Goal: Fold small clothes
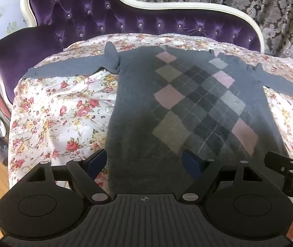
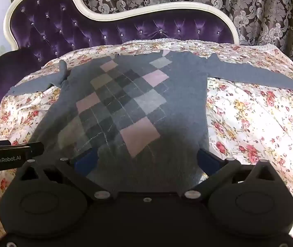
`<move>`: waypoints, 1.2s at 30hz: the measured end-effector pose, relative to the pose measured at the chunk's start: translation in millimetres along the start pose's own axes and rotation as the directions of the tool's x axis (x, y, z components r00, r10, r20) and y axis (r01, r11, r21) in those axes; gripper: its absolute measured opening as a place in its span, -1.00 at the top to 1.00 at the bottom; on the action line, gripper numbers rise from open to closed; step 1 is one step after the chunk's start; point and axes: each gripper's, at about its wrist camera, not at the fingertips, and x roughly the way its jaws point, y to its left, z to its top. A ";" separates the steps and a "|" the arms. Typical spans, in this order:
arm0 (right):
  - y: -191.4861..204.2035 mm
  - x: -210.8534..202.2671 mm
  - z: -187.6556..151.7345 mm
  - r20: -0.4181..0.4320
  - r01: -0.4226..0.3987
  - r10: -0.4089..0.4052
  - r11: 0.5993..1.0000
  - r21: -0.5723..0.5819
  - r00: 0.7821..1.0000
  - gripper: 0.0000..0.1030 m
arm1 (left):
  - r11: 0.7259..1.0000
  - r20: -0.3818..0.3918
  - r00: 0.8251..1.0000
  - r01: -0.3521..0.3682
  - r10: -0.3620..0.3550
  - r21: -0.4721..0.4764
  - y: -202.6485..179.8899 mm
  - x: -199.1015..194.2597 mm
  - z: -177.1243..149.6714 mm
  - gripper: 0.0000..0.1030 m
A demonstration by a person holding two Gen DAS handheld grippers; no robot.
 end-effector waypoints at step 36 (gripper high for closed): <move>4.7 15.6 -4.9 -0.086 0.028 -0.029 0.999 -0.020 0.996 -0.99 | 0.999 -0.018 1.000 -0.008 0.008 0.031 1.0 8.4 -6.5 -0.54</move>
